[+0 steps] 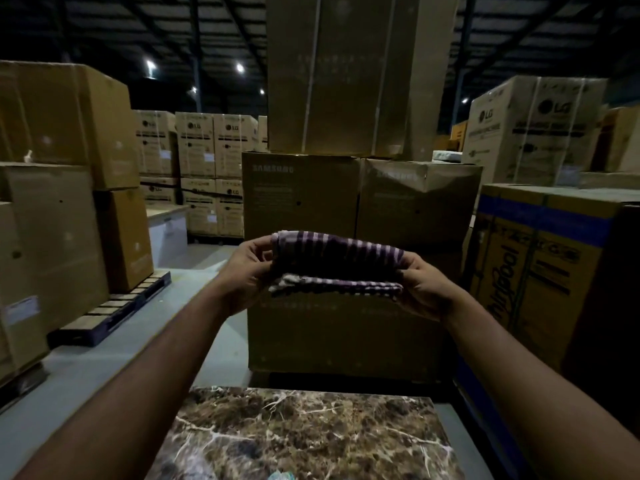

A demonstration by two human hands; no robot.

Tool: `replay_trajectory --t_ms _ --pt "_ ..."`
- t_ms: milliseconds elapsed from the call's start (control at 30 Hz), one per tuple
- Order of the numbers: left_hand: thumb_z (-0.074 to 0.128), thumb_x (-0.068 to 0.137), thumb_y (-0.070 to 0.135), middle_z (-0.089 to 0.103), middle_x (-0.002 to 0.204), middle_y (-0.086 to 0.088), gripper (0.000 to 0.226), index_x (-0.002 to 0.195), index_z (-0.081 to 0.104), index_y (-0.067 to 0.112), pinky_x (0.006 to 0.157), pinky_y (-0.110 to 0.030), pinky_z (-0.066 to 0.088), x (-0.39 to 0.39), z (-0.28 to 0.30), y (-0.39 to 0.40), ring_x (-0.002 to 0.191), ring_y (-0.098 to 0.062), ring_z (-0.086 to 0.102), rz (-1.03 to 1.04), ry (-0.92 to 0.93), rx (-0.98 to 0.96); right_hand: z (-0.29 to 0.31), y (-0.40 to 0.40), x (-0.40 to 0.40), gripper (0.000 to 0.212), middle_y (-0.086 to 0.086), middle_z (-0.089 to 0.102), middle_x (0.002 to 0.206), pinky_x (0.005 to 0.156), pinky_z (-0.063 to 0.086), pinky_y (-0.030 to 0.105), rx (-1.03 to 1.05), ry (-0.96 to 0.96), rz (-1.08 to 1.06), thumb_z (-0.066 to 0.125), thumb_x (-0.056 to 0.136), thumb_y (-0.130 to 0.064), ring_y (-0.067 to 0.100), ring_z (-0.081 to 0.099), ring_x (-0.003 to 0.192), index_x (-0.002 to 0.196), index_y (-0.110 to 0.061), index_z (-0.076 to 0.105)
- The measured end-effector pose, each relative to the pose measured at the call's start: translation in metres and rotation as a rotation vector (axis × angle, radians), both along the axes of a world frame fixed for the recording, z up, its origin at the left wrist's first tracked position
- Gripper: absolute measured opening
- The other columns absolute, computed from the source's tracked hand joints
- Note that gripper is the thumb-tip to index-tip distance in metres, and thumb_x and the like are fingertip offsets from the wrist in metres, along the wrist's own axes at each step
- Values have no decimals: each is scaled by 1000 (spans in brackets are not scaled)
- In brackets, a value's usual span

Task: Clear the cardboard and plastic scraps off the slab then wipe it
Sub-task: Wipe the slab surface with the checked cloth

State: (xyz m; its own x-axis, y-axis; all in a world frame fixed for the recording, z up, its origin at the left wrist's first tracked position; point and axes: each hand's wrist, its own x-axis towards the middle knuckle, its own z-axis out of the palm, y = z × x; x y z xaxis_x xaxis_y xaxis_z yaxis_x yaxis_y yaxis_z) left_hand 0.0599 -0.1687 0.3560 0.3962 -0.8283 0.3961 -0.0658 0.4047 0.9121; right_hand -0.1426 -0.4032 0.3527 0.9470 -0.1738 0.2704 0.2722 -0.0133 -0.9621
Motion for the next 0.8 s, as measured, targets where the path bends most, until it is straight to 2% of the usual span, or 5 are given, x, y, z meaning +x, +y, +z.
replay_trajectory --t_ms 100,267,467,567,800 --pt "95 58 32 71 116 -9 36 86 78 16 81 -35 59 1 2 8 111 -25 67 -84 -68 -14 2 -2 -6 38 15 66 122 89 57 39 -20 -26 73 91 68 -26 29 64 109 101 -12 79" --pt "88 68 23 59 137 -11 19 75 74 12 92 -41 53 5 -11 15 132 -31 52 -106 -158 14 -5 -9 -15 20 18 62 122 90 54 40 -40 -10 193 78 84 -19 33 58 114 96 -4 75" --pt "54 76 35 58 128 -20 47 81 62 -11 89 -40 55 -9 -33 9 128 -29 54 -36 -108 30 -22 0 -24 37 16 67 110 83 51 33 -22 89 -86 50 83 -32 28 62 106 84 -1 71" --pt "80 72 39 65 121 0 38 77 68 3 85 -37 57 -18 -45 1 119 -21 61 129 -201 110 -35 3 -23 39 11 67 95 76 51 28 -82 129 -161 66 88 -37 20 62 90 83 2 65" --pt "89 63 7 64 122 -13 62 121 66 14 81 -41 59 -27 -96 -14 106 -30 69 259 11 150 -78 -1 -26 39 12 57 90 69 55 31 -234 76 -272 90 70 -12 25 58 85 81 -7 53"
